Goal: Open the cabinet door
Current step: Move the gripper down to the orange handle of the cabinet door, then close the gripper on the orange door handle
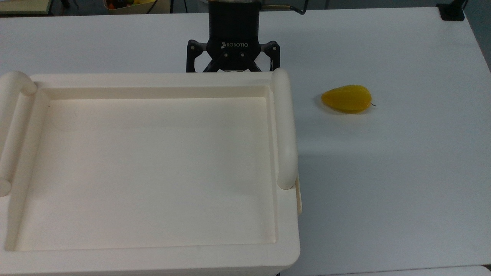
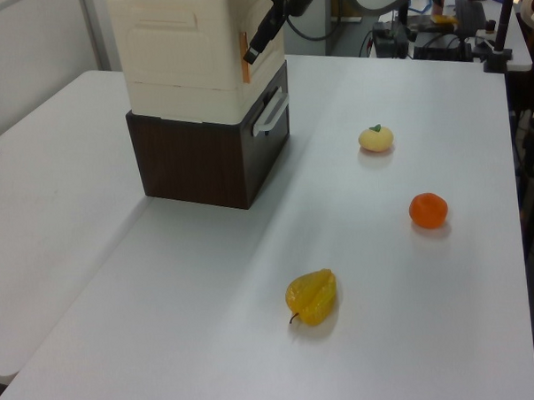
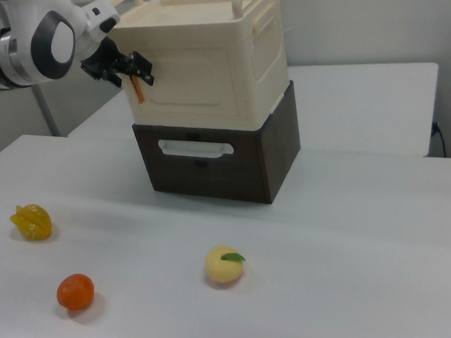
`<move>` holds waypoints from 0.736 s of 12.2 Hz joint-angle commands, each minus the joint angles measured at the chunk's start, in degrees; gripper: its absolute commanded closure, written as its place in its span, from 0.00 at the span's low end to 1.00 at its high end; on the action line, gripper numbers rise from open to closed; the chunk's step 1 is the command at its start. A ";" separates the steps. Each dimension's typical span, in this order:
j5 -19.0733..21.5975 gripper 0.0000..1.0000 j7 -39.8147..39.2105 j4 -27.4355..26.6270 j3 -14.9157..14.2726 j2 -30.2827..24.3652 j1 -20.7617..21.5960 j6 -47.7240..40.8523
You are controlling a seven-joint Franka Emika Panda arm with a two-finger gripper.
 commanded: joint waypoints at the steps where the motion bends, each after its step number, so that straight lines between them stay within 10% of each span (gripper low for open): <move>1: -1.74 0.18 1.31 0.68 -0.41 0.25 0.73 0.58; 9: -2.89 0.75 1.31 0.24 -0.32 0.07 0.91 -0.30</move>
